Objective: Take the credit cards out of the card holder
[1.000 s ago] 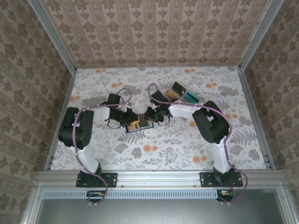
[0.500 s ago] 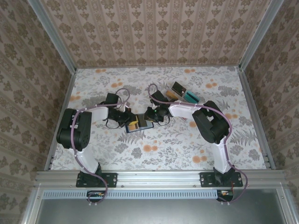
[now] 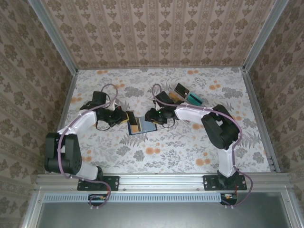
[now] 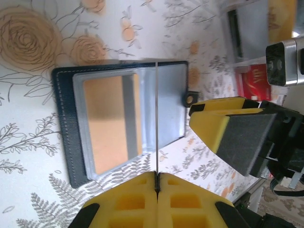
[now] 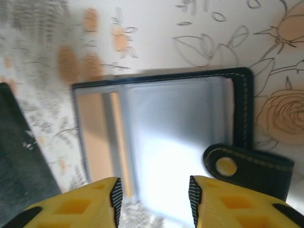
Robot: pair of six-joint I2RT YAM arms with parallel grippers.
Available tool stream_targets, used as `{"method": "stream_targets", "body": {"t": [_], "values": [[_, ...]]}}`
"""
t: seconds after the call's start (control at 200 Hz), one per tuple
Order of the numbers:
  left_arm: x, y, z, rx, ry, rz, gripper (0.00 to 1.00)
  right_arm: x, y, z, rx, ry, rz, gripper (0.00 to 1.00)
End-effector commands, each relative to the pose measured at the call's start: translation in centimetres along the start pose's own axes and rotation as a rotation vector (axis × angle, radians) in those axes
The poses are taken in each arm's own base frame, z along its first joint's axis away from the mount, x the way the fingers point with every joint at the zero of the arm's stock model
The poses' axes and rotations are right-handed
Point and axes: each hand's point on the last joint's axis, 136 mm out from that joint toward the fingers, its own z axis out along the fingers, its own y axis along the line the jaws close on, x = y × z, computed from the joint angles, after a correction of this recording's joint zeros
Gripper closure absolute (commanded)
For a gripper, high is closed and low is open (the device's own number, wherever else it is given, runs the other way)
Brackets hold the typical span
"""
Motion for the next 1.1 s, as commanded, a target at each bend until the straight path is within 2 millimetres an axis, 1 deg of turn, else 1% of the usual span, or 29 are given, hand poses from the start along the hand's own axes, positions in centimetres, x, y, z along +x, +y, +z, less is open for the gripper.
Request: {"method": "stream_targets", "body": {"t": [0.0,0.12,0.23,0.33,0.38,0.47,0.54,0.61,0.67,0.675,0.735,0.93,0.995,1.05,1.095], "values": [[-0.7,-2.4,-1.5,0.060,-0.043,0.023,1.00,-1.6,5.5,-4.6,-0.193,-0.089,-0.065,0.46],[-1.7,-5.7,-2.8,0.189,-0.094,0.031,1.00,-1.8,8.4,-6.9,-0.374,-0.106,-0.056,0.38],[-2.1,-8.4,-4.0,0.277,-0.119,0.044,1.00,-2.2,10.4,-8.2,-0.508,-0.109,-0.029,0.31],[-2.2,-10.0,-5.0,0.333,-0.137,0.047,1.00,-2.8,11.3,-8.9,-0.574,-0.123,-0.006,0.29],[-2.2,-10.7,-5.5,0.358,-0.145,0.047,1.00,-3.0,11.4,-9.1,-0.585,-0.124,0.007,0.29],[-2.3,-11.6,-6.2,0.398,-0.156,0.044,1.00,-3.3,11.7,-9.4,-0.611,-0.123,0.027,0.29],[-2.2,-12.2,-6.7,0.425,-0.161,0.043,1.00,-3.5,12.4,-9.9,-0.656,-0.116,0.037,0.29],[-2.0,-12.3,-6.9,0.435,-0.164,0.034,1.00,-3.9,13.4,-10.6,-0.718,-0.105,0.049,0.32],[-2.0,-12.3,-7.1,0.442,-0.168,0.024,1.00,-4.4,14.4,-11.6,-0.799,-0.110,0.044,0.35],[-2.0,-12.3,-7.1,0.443,-0.168,0.023,1.00,-4.4,14.7,-11.9,-0.820,-0.113,0.042,0.36],[-1.9,-12.4,-7.1,0.456,-0.168,0.005,1.00,-4.6,15.2,-12.6,-0.865,-0.109,0.046,0.39],[-2.2,-13.7,-8.0,0.507,-0.168,-0.016,1.00,-4.3,15.2,-13.2,-0.879,-0.097,0.061,0.53],[-2.4,-14.0,-8.3,0.509,-0.176,-0.008,1.00,-4.3,15.3,-13.8,-0.891,-0.105,0.049,0.63],[-2.4,-14.2,-8.4,0.517,-0.170,-0.002,1.00,-4.4,15.4,-14.4,-0.898,-0.116,0.034,0.68],[-2.4,-14.4,-8.5,0.528,-0.165,0.005,1.00,-4.4,15.5,-14.7,-0.899,-0.128,0.024,0.74]]}}
